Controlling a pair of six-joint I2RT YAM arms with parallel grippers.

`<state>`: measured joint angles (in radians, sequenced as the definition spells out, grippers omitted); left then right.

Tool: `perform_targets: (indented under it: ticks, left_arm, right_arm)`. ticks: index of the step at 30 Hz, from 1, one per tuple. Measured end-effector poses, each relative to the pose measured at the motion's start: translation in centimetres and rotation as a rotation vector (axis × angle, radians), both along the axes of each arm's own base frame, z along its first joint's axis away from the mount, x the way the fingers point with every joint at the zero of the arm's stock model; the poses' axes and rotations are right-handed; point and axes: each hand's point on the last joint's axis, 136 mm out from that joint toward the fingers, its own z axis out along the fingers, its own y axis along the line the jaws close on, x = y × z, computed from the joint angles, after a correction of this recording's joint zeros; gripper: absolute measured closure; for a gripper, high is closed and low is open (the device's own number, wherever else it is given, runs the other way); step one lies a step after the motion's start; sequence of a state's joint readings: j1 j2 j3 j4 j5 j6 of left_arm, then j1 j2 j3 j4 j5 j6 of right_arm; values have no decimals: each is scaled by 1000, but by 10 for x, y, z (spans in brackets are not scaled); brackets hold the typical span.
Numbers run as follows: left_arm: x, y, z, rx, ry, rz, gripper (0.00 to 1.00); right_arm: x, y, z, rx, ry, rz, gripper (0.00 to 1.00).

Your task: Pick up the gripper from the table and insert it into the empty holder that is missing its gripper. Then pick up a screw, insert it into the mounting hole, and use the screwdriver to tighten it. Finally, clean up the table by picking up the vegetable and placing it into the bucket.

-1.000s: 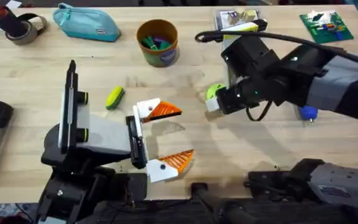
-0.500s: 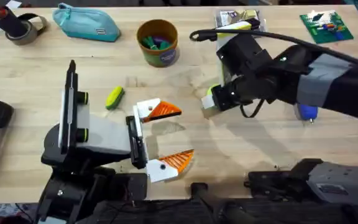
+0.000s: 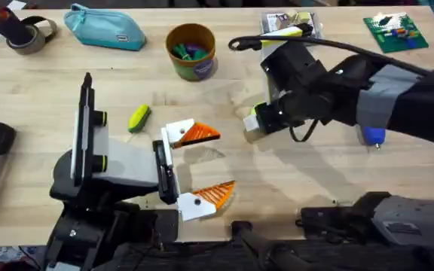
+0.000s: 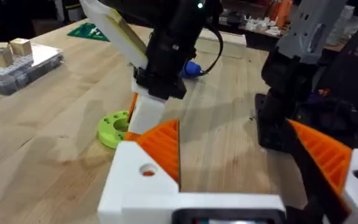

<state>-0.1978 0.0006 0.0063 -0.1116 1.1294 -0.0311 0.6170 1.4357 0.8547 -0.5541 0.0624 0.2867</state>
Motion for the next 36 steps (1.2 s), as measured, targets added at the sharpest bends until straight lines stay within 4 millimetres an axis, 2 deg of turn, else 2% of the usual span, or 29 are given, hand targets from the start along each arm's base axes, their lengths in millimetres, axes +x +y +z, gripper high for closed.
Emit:
perform_targets:
  ticks: [36]
  left_arm:
    - [0,0,0,0,0,0,11]
  right_arm:
    - [-1,-1,-5,-13,16,3,513]
